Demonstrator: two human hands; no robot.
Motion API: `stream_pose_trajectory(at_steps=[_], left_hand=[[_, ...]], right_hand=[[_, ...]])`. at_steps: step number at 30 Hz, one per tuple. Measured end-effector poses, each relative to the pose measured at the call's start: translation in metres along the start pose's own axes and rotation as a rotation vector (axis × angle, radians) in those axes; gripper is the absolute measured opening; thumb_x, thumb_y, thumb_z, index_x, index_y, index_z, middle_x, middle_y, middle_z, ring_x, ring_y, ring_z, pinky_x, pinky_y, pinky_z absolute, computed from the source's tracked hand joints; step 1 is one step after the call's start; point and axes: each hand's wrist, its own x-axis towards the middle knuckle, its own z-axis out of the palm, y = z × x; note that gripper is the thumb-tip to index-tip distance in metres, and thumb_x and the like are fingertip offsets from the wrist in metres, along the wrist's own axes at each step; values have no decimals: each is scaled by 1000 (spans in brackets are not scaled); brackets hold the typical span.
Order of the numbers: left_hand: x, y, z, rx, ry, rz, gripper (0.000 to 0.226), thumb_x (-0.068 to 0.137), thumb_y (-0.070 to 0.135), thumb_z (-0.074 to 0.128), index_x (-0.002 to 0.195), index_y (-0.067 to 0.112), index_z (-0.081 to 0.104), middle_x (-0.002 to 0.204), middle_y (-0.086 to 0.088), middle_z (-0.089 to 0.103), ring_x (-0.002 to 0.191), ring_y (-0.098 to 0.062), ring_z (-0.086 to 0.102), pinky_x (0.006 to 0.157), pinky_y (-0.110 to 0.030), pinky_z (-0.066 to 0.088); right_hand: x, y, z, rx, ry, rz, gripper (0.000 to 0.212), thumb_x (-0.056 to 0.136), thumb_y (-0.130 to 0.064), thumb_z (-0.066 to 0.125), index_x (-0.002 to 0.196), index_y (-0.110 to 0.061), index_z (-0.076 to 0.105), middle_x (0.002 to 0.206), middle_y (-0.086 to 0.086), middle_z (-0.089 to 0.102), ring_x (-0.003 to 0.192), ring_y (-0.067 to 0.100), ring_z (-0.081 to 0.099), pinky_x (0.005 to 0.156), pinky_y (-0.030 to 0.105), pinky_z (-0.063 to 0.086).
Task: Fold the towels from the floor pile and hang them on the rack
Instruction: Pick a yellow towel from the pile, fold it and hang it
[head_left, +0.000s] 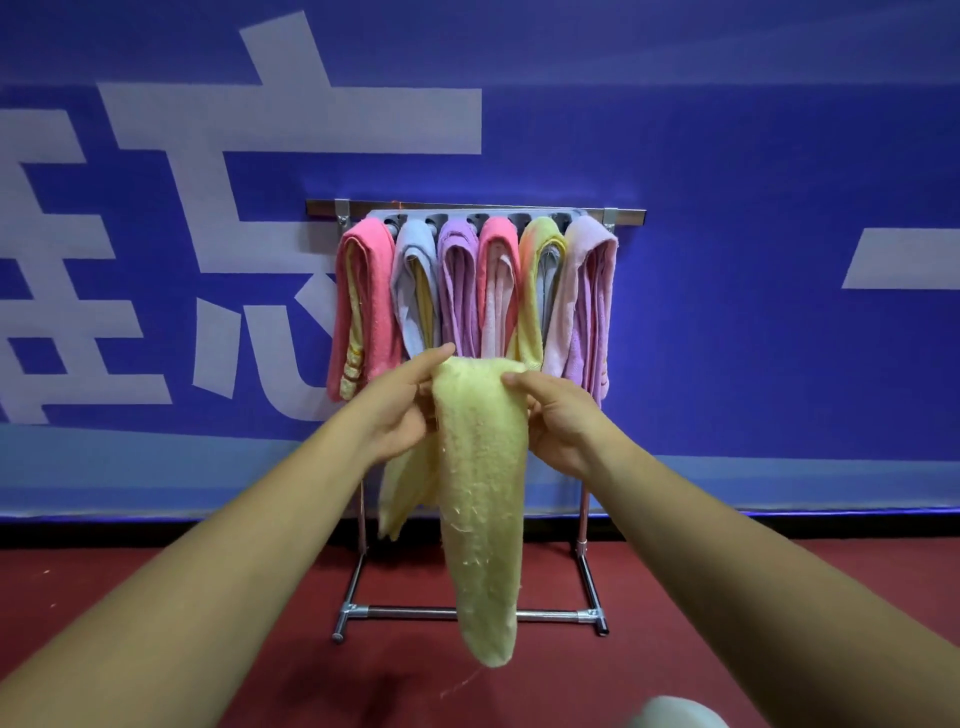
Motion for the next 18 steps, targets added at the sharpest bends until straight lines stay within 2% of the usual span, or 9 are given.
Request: stream_pose_trajectory(at_steps=[2, 4, 6, 8, 10, 15, 16, 18], left_hand=[[-5, -11, -5, 61, -69, -27, 35, 92, 35, 64, 111, 5, 69, 87, -8, 71, 83, -21, 68, 85, -37, 51], [-7, -23, -12, 152, -88, 0, 36, 85, 32, 70, 109, 5, 70, 94, -9, 73, 86, -22, 66, 81, -34, 50], [-5, -29, -14, 144, -71, 53, 26, 87, 20, 68, 107, 3, 69, 96, -8, 75, 87, -19, 69, 79, -29, 52], [-4, -30, -10, 43, -63, 93, 16, 92, 8, 61, 105, 2, 69, 95, -7, 76, 87, -16, 71, 76, -25, 56], [-2, -27, -5, 10, -68, 117, 15, 93, 4, 60, 105, 1, 69, 95, -9, 76, 88, -17, 73, 76, -25, 58], [6, -13, 4, 80, -42, 128, 17, 92, 1, 61, 106, 0, 70, 89, -10, 76, 79, -16, 72, 68, -24, 58], [7, -9, 6, 82, -42, 118, 18, 91, 1, 61, 107, -1, 69, 87, -9, 75, 77, -16, 72, 66, -24, 58], [9, 2, 8, 112, -72, 87, 18, 90, 2, 62, 106, 1, 70, 86, -8, 73, 76, -16, 69, 66, -24, 57]], right_hand=[[2, -6, 5, 14, 42, -6, 29, 95, -16, 64, 118, 1, 67, 82, 12, 67, 67, 24, 64, 61, 34, 51], [6, -10, 9, 73, 78, -15, 31, 94, -12, 65, 120, 4, 65, 91, 17, 67, 78, 28, 66, 67, 37, 55], [8, -13, 10, 119, 90, -13, 29, 92, -9, 67, 116, 6, 66, 98, 19, 68, 87, 31, 66, 76, 40, 58], [8, -14, 8, 162, 79, 2, 22, 92, -8, 68, 111, 4, 67, 98, 18, 70, 85, 29, 69, 80, 40, 59], [8, -13, 7, 205, 75, 29, 22, 92, -6, 67, 111, 4, 66, 97, 18, 72, 84, 29, 71, 82, 42, 59], [3, -11, -5, 134, 116, 83, 28, 94, -6, 62, 121, 1, 61, 85, 10, 68, 64, 18, 66, 59, 31, 58], [3, -11, -8, 104, 99, 96, 25, 94, -5, 63, 118, 1, 62, 76, 8, 63, 58, 16, 60, 59, 30, 58], [0, -9, -16, -15, 48, 138, 6, 93, -5, 63, 98, -2, 62, 58, 2, 47, 47, 11, 46, 65, 31, 60]])
